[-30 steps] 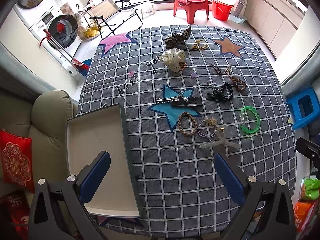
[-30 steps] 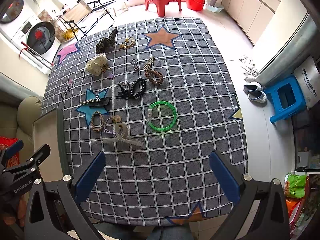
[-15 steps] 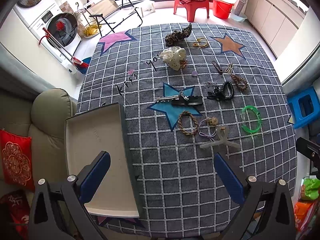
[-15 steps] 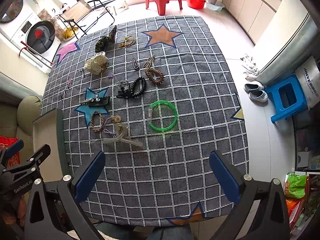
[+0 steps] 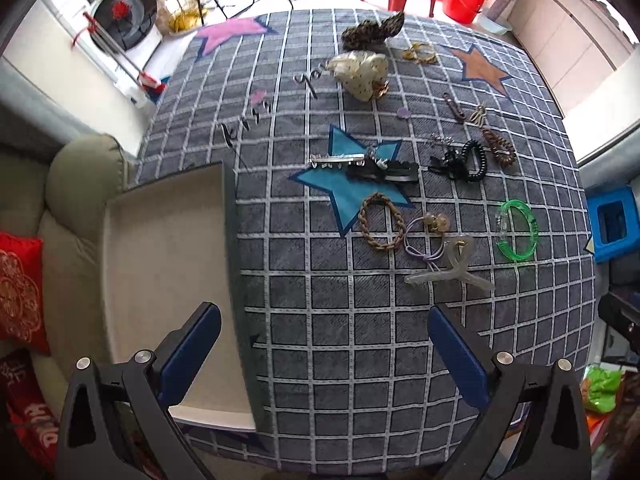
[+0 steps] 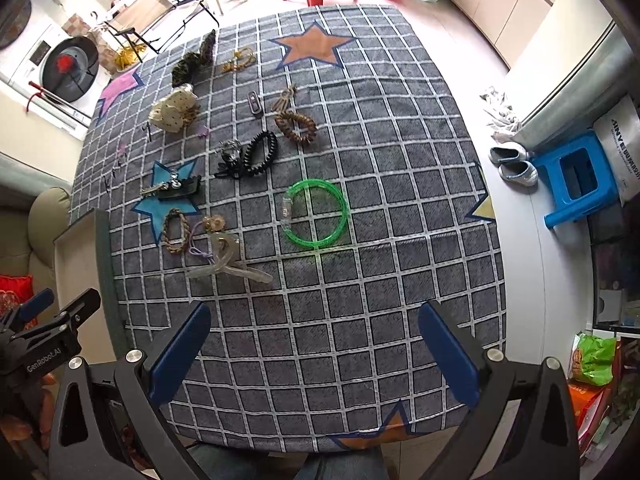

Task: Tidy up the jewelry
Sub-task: 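Grasp the braided brown bracelet with the left tool while the right tool grasps the green bangle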

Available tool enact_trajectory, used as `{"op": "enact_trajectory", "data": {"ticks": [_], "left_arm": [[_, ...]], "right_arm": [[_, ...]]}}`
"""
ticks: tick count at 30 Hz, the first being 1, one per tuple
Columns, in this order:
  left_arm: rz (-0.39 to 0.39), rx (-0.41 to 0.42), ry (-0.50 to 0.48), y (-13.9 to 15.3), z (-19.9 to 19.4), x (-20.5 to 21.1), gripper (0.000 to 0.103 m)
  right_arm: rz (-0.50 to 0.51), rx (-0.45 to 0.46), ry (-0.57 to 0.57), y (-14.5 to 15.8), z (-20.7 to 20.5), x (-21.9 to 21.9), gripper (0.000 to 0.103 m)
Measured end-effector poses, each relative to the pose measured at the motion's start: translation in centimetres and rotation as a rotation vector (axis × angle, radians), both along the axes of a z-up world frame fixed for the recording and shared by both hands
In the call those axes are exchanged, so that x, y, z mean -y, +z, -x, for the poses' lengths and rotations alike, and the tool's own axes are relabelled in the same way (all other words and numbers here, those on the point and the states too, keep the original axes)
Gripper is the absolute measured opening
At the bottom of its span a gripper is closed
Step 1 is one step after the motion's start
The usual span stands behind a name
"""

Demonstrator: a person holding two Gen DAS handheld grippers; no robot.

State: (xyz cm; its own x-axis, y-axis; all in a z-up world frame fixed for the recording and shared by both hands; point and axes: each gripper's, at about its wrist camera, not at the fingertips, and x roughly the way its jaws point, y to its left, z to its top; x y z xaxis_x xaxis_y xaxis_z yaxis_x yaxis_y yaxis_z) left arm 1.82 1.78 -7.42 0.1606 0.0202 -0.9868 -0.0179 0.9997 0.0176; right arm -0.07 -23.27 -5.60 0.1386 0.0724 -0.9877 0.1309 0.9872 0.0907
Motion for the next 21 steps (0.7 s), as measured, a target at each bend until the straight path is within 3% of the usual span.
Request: {"op": "enact_trajectory", "data": {"ticks": [3,10,21], "left_arm": [[0.063,-0.035,0.023,-1.5,-0.8,-0.3,0.103],[0.129,-0.069,0.068,-5.1,-3.8,-0.1,0.103],[0.156,-0.104,0.087,-10.9,-7.9,0.9,0.103]], "right_arm": [[-0.011,-0.023,-0.007,-1.2,-0.6,0.3,0.103],[-0.023,-0.050,-0.011,-4.4,-2.5,0.5,0.103],[-0.019,-0.059,-0.008,-9.8,-6.5,0.6,0.103]]}}
